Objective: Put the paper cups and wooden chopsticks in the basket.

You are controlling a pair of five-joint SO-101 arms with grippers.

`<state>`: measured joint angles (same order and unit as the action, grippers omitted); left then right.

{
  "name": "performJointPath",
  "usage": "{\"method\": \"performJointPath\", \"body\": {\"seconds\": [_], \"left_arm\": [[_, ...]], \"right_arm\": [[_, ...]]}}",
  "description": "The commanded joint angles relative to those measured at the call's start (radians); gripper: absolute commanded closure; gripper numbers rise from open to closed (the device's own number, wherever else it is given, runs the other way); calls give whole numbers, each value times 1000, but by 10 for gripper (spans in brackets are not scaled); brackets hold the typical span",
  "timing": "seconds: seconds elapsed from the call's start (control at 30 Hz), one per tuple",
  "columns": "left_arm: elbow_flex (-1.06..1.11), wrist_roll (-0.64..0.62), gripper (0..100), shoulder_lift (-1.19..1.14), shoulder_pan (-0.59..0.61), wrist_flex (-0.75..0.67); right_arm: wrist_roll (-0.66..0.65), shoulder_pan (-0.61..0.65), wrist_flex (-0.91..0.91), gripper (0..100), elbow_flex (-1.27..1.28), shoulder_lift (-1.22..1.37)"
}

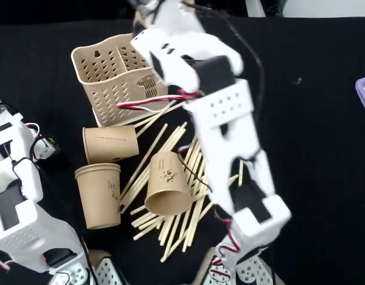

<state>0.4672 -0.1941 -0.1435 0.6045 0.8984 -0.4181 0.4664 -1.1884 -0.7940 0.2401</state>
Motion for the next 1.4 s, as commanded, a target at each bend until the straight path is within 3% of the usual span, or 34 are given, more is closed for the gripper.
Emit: {"method": "performJointPath", "body": {"seconds": [0.0, 0.23, 0.43, 0.7, 0.83, 1.0, 1.2, 1.37], "left_arm": [[7, -11, 762, -12, -28, -20], [7, -11, 762, -12, -28, -20], [7, -11, 762, -12, -28, -20], [7, -11, 762, -12, -28, -20], [7, -11, 762, -12, -30, -20], [7, -11, 762, -12, -30, -20], [7, -11, 762, -12, -30, -20], [7, -11, 762, -12, -31, -21]], "right_arm": [[-75, 37, -61, 988, -117, 68], [-121, 60, -222, 970, -269, 176], [-21, 37, -325, 774, -404, 188], [-23, -20, -577, 887, -676, 188], [-11, -58, -580, 890, -688, 150], [100, -43, -582, 890, -374, -73], [5, 37, -559, 889, 444, -541], [-75, 190, -413, 887, 1104, -937]]}}
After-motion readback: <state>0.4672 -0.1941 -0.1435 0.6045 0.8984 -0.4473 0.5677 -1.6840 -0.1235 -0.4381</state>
